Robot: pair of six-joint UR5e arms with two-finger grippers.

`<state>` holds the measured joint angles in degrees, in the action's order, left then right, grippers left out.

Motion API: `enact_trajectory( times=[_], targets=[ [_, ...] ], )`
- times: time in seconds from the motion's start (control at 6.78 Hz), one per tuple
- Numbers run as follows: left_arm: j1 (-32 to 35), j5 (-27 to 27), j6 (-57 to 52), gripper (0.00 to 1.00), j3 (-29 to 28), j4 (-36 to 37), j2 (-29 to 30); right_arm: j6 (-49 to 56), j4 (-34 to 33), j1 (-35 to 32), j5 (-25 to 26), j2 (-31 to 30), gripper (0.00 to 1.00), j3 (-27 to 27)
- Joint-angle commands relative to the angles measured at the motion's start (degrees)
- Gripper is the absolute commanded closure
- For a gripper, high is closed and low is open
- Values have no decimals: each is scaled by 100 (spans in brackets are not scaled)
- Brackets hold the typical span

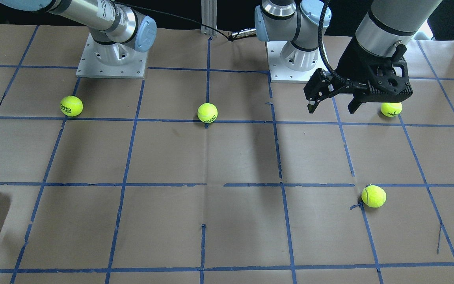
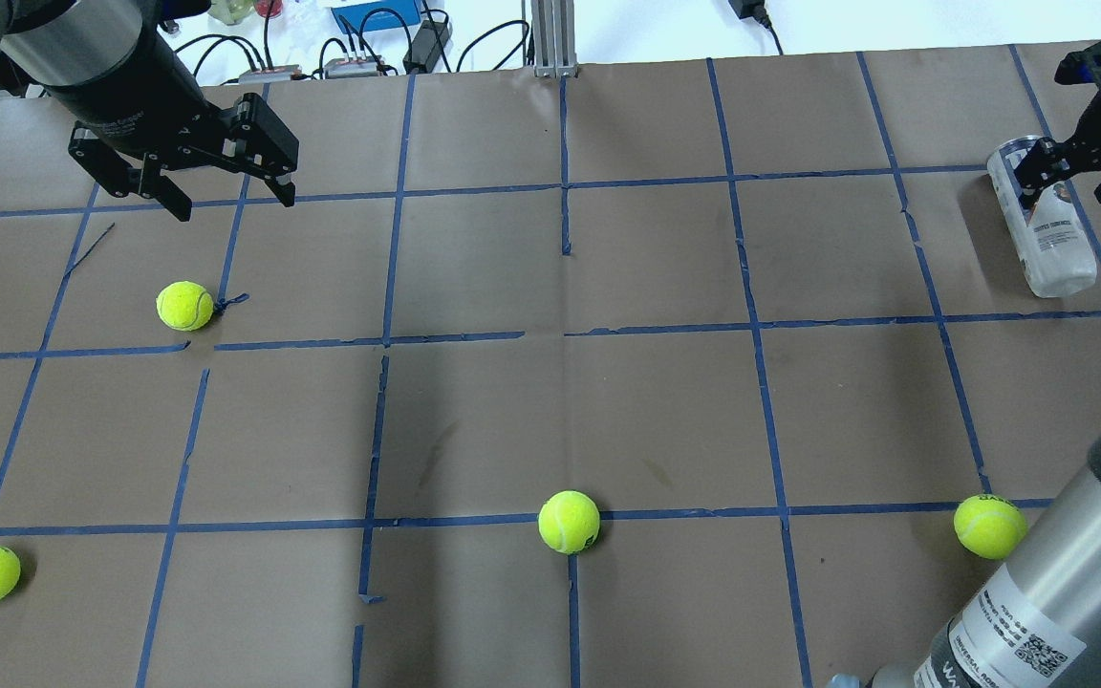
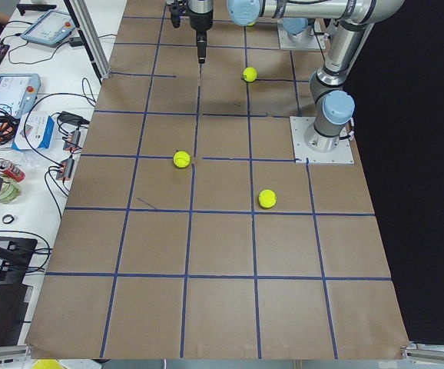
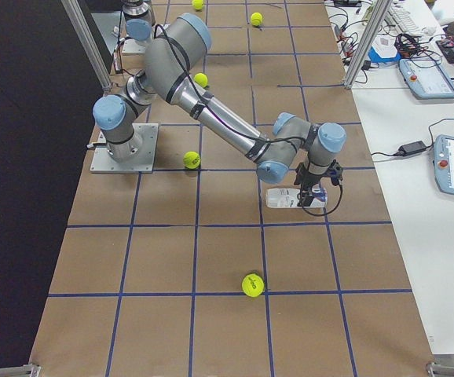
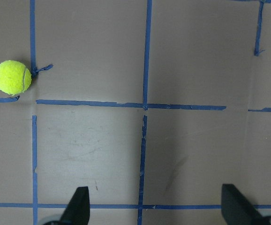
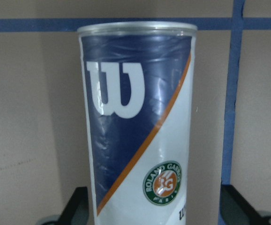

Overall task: Lift up tennis ball bucket
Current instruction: 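Lower the right gripper around the can and close on it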

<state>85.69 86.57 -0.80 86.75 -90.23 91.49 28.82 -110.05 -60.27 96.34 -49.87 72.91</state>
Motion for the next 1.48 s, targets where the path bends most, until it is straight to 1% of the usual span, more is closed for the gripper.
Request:
enact_trajectory(
  times=[0.0, 0.15, 0.3, 0.44, 0.59, 0.74, 0.89, 1.03, 1.18, 1.33],
  targets=[
    [0, 0, 1, 0, 0, -3, 0, 393, -678, 251, -254, -14, 1, 459],
    [0, -9, 1, 0, 0, -3, 0, 510, -693, 296, -483, -14, 1, 531],
    [0, 0, 1, 0, 0, 6, 0, 528, -667, 297, -528, -57, 5, 523],
    [0, 0, 1, 0, 0, -3, 0, 763, -675, 297, -546, -58, 21, 540],
    [0, 0, -8, 0, 0, -3, 0, 809, -684, 297, -546, -58, 31, 540],
    [0, 0, 1, 0, 0, -3, 0, 836, -632, 297, -529, -93, 37, 584],
    [0, 0, -8, 0, 0, -3, 0, 949, -492, 297, -529, -197, 37, 584],
    [0, 0, -8, 0, 0, -3, 0, 1490, -412, 297, -546, -451, 37, 628],
    [0, 0, -8, 0, 0, -3, 0, 2313, -681, 297, -564, -497, 37, 672],
    [0, 0, -8, 0, 0, -3, 0, 2513, -658, 279, -842, -576, 35, 690]
  ],
)
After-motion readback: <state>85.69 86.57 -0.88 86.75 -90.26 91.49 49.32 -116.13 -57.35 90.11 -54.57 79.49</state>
